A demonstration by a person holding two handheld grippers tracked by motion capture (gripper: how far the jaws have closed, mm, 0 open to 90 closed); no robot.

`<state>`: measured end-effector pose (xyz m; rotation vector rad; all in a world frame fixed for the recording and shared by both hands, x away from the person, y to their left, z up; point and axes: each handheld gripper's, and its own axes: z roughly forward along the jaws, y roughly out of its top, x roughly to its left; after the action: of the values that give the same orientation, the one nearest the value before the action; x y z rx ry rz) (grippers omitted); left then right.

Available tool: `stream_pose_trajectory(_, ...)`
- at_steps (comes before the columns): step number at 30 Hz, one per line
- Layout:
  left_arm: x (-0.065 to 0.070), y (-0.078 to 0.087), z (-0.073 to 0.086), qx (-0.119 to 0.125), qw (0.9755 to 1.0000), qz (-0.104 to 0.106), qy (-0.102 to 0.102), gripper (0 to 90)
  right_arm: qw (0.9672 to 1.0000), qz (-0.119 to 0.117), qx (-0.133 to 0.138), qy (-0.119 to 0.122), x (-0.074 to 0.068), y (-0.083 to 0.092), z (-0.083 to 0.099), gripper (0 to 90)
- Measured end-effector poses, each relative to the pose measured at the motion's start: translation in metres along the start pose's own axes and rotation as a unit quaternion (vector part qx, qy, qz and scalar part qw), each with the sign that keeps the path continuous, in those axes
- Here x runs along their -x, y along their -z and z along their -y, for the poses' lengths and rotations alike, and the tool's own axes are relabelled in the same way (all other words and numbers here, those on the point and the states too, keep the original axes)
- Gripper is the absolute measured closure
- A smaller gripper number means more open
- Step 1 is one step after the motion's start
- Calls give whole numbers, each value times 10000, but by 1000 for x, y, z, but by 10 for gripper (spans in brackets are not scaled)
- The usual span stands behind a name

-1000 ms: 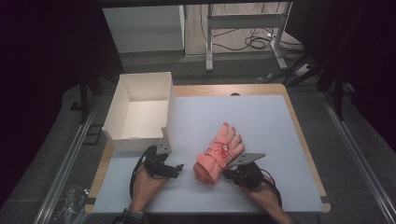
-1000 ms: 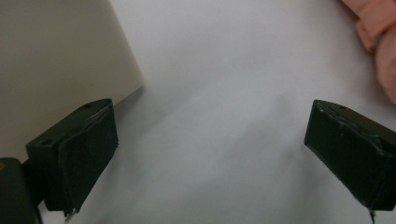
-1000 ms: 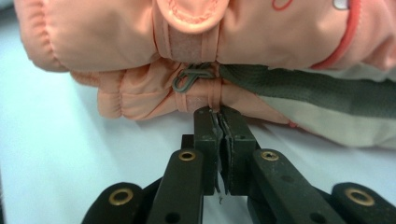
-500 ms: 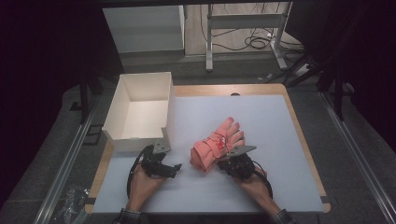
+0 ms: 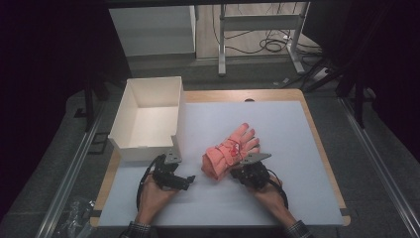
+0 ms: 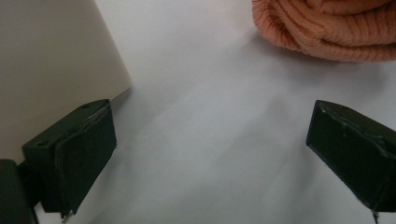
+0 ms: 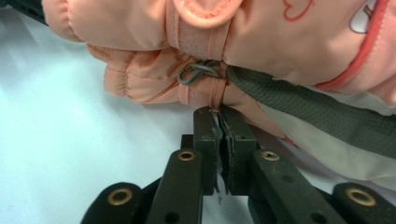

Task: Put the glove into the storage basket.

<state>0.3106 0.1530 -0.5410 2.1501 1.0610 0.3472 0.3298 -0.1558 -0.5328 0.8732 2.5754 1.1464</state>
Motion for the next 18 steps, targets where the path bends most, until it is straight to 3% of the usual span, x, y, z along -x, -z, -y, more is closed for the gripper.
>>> stream_pose_trajectory(9,6,-1,-3,13,9998,177,-77,19,9998,82,149,-36,5,18,7,760)
stream_pose_trajectory(18,12,3,-11,-3,9989,460,-119,7,9989,413,155,-176,25,40,19,646)
